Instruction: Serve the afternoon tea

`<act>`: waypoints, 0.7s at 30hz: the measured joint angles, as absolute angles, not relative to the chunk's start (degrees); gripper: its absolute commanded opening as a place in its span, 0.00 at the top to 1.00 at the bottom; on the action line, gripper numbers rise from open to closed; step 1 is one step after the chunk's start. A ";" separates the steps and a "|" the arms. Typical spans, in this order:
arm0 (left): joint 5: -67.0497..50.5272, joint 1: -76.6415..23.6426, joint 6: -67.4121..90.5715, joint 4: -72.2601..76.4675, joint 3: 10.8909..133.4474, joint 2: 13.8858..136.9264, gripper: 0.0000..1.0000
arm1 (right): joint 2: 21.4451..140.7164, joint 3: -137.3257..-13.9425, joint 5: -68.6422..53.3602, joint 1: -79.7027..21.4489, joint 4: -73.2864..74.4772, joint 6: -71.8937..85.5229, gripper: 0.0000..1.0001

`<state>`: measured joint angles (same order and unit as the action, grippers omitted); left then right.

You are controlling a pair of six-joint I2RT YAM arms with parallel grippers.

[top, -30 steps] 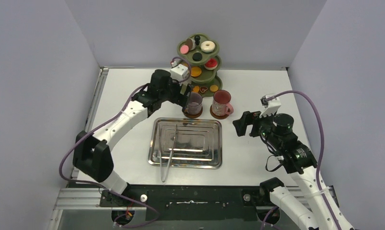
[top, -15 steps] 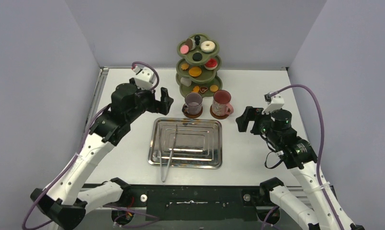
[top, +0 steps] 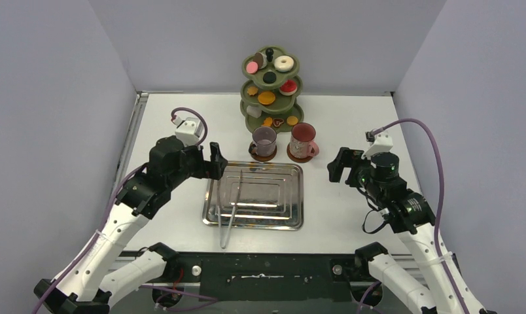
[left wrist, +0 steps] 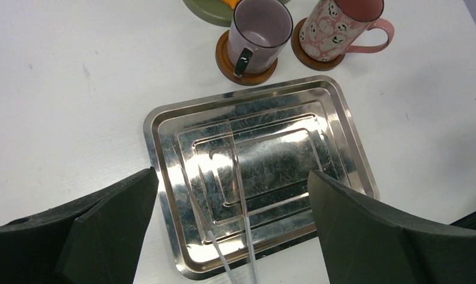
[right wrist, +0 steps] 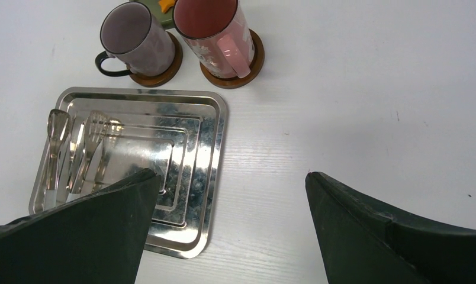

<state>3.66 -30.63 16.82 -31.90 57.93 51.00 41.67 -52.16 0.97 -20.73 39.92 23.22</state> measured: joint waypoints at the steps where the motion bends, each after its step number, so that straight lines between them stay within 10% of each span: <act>1: 3.66 -30.63 17.08 -32.03 57.39 51.03 0.03 | 41.39 -52.16 1.23 -20.73 39.97 23.22 0.00; 21: 2.85 -27.99 14.35 -29.21 53.56 48.16 0.03 | 42.13 -52.14 1.52 -20.73 39.51 23.44 0.00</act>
<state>2.85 -27.99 14.35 -29.21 53.56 48.16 42.13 -52.14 1.52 -20.73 39.51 23.44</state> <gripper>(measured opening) 0.973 0.999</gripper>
